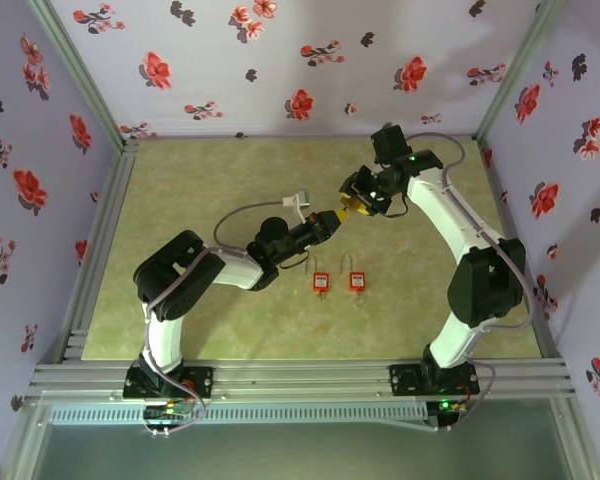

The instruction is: Unlock with the key

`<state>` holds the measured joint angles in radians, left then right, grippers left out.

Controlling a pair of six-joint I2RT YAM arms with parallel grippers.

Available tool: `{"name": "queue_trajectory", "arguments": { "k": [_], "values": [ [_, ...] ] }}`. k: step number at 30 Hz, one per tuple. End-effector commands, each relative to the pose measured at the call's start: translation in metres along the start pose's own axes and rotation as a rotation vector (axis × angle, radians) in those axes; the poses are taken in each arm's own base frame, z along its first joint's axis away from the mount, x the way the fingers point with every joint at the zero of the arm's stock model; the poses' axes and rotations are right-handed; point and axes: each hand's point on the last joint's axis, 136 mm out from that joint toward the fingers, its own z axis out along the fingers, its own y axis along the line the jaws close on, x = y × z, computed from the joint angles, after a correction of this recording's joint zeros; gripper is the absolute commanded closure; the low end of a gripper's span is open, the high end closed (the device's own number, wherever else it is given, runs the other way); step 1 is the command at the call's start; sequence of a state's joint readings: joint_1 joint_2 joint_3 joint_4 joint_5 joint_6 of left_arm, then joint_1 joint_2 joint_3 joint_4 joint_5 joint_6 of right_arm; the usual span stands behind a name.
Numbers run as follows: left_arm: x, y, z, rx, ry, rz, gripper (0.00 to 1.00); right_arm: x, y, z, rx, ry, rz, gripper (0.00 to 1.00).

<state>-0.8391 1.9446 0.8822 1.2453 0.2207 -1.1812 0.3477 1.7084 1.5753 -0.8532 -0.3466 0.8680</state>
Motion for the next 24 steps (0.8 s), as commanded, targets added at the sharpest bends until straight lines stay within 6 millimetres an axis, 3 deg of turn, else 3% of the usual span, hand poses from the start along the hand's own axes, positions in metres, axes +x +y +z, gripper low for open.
{"name": "queue_trajectory", "arguments": {
  "k": [1, 7, 17, 24],
  "values": [
    [-0.01, -0.025, 0.003, 0.085, -0.015, 0.006, 1.0, 0.011, 0.012, -0.013, -0.04, 0.007, -0.02, 0.81],
    [-0.014, -0.019, 0.004, 0.071, -0.037, -0.022, 1.0, 0.013, 0.017, -0.016, -0.068, 0.007, -0.024, 0.81],
    [-0.026, -0.065, 0.023, 0.193, -0.031, 0.048, 1.0, 0.034, 0.013, -0.01, -0.039, 0.049, 0.027, 0.84],
    [-0.017, -0.033, 0.025, 0.122, -0.027, 0.025, 1.0, 0.048, 0.014, -0.012, -0.005, 0.086, 0.032, 0.87]
  ]
}}
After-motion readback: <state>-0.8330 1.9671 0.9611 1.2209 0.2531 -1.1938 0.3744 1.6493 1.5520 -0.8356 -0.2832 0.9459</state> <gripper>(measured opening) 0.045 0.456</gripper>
